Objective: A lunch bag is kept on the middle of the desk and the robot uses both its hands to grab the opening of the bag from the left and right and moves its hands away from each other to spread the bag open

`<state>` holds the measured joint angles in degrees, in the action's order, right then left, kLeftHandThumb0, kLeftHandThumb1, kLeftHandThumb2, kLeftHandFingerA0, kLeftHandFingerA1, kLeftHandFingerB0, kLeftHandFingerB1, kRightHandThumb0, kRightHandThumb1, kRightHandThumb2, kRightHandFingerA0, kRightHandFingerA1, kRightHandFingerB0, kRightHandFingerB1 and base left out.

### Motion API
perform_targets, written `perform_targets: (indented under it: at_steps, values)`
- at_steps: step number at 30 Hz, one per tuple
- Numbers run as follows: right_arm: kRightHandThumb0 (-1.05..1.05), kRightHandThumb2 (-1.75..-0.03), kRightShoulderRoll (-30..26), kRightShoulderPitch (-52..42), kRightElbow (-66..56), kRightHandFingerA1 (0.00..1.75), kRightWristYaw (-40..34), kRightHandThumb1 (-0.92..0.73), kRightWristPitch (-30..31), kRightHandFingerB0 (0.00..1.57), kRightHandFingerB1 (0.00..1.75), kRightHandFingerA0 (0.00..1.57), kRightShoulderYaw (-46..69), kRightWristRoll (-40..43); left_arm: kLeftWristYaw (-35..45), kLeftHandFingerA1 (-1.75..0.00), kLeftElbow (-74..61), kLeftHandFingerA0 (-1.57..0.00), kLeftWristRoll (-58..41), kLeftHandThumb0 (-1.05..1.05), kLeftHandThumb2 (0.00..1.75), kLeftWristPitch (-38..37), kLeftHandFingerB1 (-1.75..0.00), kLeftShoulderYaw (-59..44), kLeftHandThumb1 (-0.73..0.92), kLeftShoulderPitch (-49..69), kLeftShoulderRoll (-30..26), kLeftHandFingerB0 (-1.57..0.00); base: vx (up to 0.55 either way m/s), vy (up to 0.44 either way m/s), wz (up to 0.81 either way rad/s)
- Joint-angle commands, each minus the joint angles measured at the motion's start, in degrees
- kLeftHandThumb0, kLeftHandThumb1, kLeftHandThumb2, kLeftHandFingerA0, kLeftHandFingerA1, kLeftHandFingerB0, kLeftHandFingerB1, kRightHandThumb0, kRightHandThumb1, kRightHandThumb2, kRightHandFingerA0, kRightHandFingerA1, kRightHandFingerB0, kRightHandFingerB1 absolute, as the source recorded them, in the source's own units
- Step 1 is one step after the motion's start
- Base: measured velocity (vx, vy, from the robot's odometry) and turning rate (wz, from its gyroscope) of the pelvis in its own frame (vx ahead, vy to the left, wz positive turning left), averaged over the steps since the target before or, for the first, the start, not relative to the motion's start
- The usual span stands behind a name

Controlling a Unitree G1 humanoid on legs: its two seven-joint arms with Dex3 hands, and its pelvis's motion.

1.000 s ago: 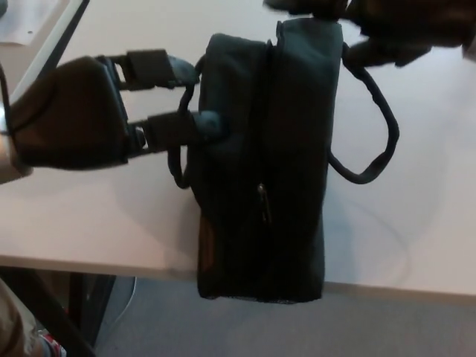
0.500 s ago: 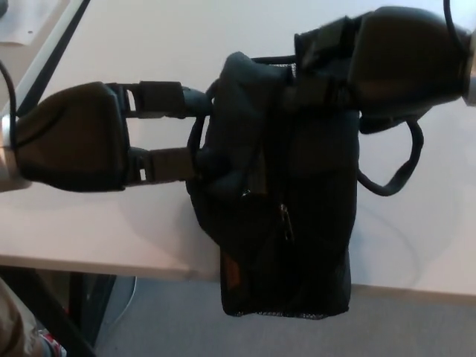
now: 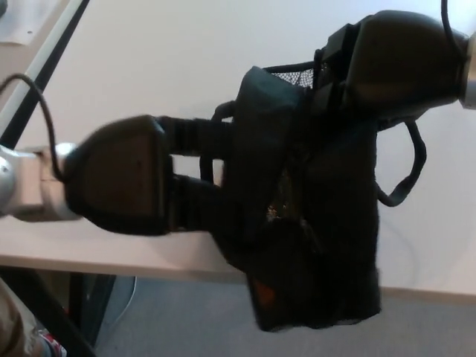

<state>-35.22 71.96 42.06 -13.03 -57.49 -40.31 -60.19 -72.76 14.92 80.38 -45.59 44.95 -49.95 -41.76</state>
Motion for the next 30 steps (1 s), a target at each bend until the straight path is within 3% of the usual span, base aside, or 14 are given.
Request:
perform_targets:
  at_steps: [1,3,6,15,16,19,20,21,22,23,24,27,28,30]
  values:
    - [-0.39,-0.65,1.73,0.82,1.14,1.54,-3.49,-0.66,1.28,0.83,0.91,0.85,2.70,0.85,5.77,-0.94,-4.77,-1.02,-4.15,-0.31,0.54,-1.34,-0.67,-1.30,0.46,3.20,3.11,-1.03,0.00,0.000,0.00]
    - [-0.39,-0.65,2.44,1.25,1.61,1.53,-2.97,-0.65,1.44,0.82,0.95,0.85,3.55,1.22,7.35,-0.98,-6.42,-1.02,-4.37,-0.29,0.55,-1.55,-0.67,-1.33,0.46,4.39,4.76,-1.04,0.00,0.000,0.00]
    - [-0.38,-0.63,3.30,1.58,2.39,1.49,-1.36,-0.62,1.72,0.83,0.96,0.87,5.67,3.29,6.72,-0.99,-6.26,-1.04,-3.64,-0.14,0.74,-1.44,-0.72,0.42,0.39,5.45,9.26,-1.04,0.00,0.000,0.00]
    - [-0.37,-0.62,4.57,2.23,2.95,1.45,-0.23,-0.62,2.34,0.84,0.96,0.88,9.13,4.06,9.10,-1.04,-2.13,-0.98,-1.38,-0.29,0.61,3.00,-0.73,1.16,0.45,9.53,13.41,-1.03,0.00,0.000,0.00]
    - [-0.36,-0.62,4.45,2.22,2.79,1.46,0.29,-0.62,2.42,0.81,0.97,0.87,9.49,4.36,10.07,-0.95,-1.49,-1.05,-1.75,-0.28,0.58,3.57,-0.69,0.93,0.39,10.09,13.58,-1.08,0.00,0.000,0.00]
    - [-0.37,-0.60,4.18,2.11,2.58,1.39,1.83,-0.61,2.61,0.84,0.90,0.87,10.60,5.62,13.01,-0.82,1.16,-0.96,-3.14,-0.25,0.55,4.14,-0.63,0.39,0.42,11.08,13.55,-0.99,0.00,0.000,0.00]
    - [-0.37,-0.60,4.17,2.01,2.57,1.38,1.48,-0.60,2.51,0.85,0.91,0.87,10.88,5.43,13.86,-0.80,1.49,-0.86,-3.39,-0.29,0.76,4.31,-0.74,0.21,0.30,11.31,13.52,-0.87,0.00,0.000,0.00]
    - [-0.37,-0.59,4.15,1.94,2.62,1.37,1.38,-0.59,2.42,0.85,0.91,0.88,11.07,5.43,14.37,-0.57,1.98,-0.82,-3.80,-0.10,0.59,4.27,-0.55,0.08,0.39,11.47,13.53,-0.84,0.00,0.000,0.00]
    - [-0.37,-0.59,4.13,1.85,2.69,1.37,1.28,-0.59,2.31,0.85,0.91,0.88,11.31,5.46,15.04,-0.57,2.65,-0.82,-4.39,-0.10,0.59,4.17,-0.55,-0.12,0.39,11.69,13.55,-0.84,0.00,0.000,0.00]
    - [-0.40,-0.60,4.08,2.07,3.16,1.39,1.73,-0.60,1.94,0.85,0.93,0.88,11.63,6.07,15.95,-0.47,4.35,-0.55,-5.77,0.06,0.73,4.16,-0.45,-0.88,0.42,11.93,13.48,-0.61,0.00,0.000,0.00]
    - [-0.37,-0.61,4.06,2.08,3.32,1.41,1.96,-0.60,1.60,0.84,0.95,0.88,11.84,6.45,16.12,-0.62,4.97,-0.37,-6.50,0.07,0.96,4.38,-0.63,-1.57,0.33,12.25,13.58,-0.43,0.00,0.000,0.00]
    - [-0.38,-0.62,3.91,1.76,2.90,1.41,3.05,-0.62,1.41,0.84,0.95,0.88,12.32,7.06,18.22,-0.58,5.75,-0.27,-8.48,0.06,0.98,5.62,-0.56,-4.01,0.35,13.23,13.85,-0.28,0.00,0.000,0.00]
    - [-0.38,-0.60,3.90,1.63,2.67,1.38,3.36,-0.61,1.54,0.84,0.93,0.88,12.40,7.16,17.91,-0.45,5.83,-0.38,-8.27,0.13,0.88,6.45,-0.34,-4.56,0.40,13.40,13.98,-0.37,0.00,0.000,0.00]
    - [-0.38,-0.60,3.89,1.38,2.22,1.36,3.64,-0.61,1.63,0.84,0.92,0.90,12.54,7.21,17.00,-0.43,6.28,-0.39,-8.02,0.11,0.85,7.47,-0.33,-5.73,0.42,13.62,14.42,-0.37,0.00,0.000,0.00]
